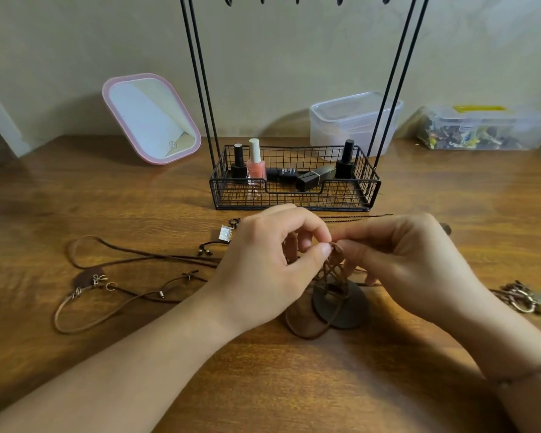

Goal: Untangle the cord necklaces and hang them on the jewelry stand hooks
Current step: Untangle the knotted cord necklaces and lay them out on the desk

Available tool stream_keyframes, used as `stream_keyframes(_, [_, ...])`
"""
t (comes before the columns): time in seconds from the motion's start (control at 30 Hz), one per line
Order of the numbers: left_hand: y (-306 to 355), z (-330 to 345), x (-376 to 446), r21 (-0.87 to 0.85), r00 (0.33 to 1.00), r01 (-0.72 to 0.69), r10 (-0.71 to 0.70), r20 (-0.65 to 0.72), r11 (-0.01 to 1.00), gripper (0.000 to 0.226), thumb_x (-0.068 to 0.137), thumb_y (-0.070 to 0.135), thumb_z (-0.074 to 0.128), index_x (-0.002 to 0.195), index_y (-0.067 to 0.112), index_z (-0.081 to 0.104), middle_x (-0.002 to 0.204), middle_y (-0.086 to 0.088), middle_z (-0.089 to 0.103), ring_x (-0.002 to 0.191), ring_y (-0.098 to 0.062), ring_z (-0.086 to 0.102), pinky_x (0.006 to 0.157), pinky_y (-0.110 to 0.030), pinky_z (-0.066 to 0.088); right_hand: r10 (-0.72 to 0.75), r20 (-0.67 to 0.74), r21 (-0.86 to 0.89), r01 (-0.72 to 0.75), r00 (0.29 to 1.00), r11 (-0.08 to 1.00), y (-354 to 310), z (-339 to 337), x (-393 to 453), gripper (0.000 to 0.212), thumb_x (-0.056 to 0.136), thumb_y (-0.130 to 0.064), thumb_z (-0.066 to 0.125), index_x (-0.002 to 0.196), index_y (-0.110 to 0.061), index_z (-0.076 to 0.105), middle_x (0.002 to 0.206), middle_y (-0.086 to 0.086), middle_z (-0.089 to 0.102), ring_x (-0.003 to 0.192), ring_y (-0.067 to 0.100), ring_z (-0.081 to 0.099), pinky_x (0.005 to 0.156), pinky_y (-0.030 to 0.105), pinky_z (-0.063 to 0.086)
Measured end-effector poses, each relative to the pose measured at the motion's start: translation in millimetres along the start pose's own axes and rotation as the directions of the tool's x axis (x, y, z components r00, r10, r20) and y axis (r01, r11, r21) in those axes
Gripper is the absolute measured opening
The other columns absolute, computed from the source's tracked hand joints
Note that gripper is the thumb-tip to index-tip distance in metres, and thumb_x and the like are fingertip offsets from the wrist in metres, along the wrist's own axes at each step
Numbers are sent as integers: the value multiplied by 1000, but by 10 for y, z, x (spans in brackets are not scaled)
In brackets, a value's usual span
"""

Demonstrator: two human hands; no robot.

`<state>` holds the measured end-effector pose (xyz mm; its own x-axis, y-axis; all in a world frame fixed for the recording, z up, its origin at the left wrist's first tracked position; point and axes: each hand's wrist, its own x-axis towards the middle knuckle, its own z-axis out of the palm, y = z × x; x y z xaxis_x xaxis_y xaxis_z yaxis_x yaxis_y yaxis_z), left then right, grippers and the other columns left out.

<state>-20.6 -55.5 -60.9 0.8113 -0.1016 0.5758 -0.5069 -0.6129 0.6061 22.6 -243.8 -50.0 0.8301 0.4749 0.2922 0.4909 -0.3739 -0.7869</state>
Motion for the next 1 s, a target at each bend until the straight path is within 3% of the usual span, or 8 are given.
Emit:
stream_keyframes(0.07, [6, 2, 5, -72, 998, 62, -62, 9, 995, 7, 87, 13, 72, 87, 20, 70, 77, 8, 63, 78, -15, 61, 66, -21, 51, 10, 50, 24, -12, 999, 1000, 4, -2, 3, 20, 89, -8, 68, 96, -25, 78, 74, -8, 75, 67, 7, 72, 56, 14, 50])
stream_keyframes(0.17, [0, 6, 6, -134, 994, 107, -105, 16, 985, 7, 88, 13, 71, 86, 20, 69, 74, 7, 63, 74, -16, 62, 62, -24, 52, 50, 79, 119, -59, 996, 991, -8, 6, 6, 21, 93, -8, 63, 96, -23, 76, 76, 1, 76, 73, 13, 74, 54, 31, 55])
stream_keyframes(0.23, [-1, 5, 9, -154, 994, 107, -109, -6, 982, 8, 88, 12, 71, 87, 19, 68, 74, 7, 64, 72, -15, 63, 61, -20, 51, 58, 103, 223, -80, 993, 971, -36, -3, -2, 17, 93, -19, 60, 96, -20, 77, 80, 5, 77, 77, 17, 75, 54, 36, 55])
stream_keyframes(0.33, [-2, 0, 17, -197, 989, 145, -150, -10, 970, 8, 88, 13, 72, 87, 18, 67, 70, 5, 68, 66, -11, 67, 60, -22, 54, 31, 131, 274, -66, 991, 959, -78, -10, -24, 26, 84, -41, 65, 95, -22, 79, 82, 5, 77, 79, 20, 75, 53, 29, 55])
stream_keyframes(0.47, [33, 2, 13, -280, 978, 199, -207, 0, 939, 8, 89, 19, 72, 87, 15, 65, 66, 1, 71, 59, -13, 70, 57, -25, 58, 26, 67, 290, -44, 997, 956, -46, 23, -16, 24, 80, -22, 68, 103, -23, 74, 81, 1, 78, 75, 17, 75, 53, 28, 56])
stream_keyframes(0.63, [62, 23, -24, -213, 988, 156, -149, 50, 965, 19, 79, 28, 81, 89, 17, 69, 77, 5, 71, 74, -13, 70, 64, -27, 59, 7, -1, 329, -6, 1000, 944, -37, 20, -2, 39, 82, -17, 65, 120, -24, 62, 81, 4, 77, 64, 14, 70, 56, 27, 56])
stream_keyframes(0.83, [-7, -8, 21, -244, 988, 148, -134, 73, 958, 17, 80, 6, 79, 92, 16, 73, 84, 7, 73, 78, -10, 70, 69, -19, 56, -2, -168, 355, 62, 986, 933, 6, 31, 21, 22, 88, -7, 64, 109, -16, 66, 79, 8, 76, 70, 23, 75, 56, 31, 58])
stream_keyframes(1.0, [-68, -18, 16, -327, 975, 213, -180, 128, 921, 35, 84, 27, 76, 116, 23, 63, 102, 7, 68, 92, -15, 69, 80, -32, 58, -123, -163, 335, 172, 979, 926, 13, 43, 13, 20, 86, -10, 64, 106, -13, 67, 80, 5, 77, 69, 18, 73, 58, 31, 58])
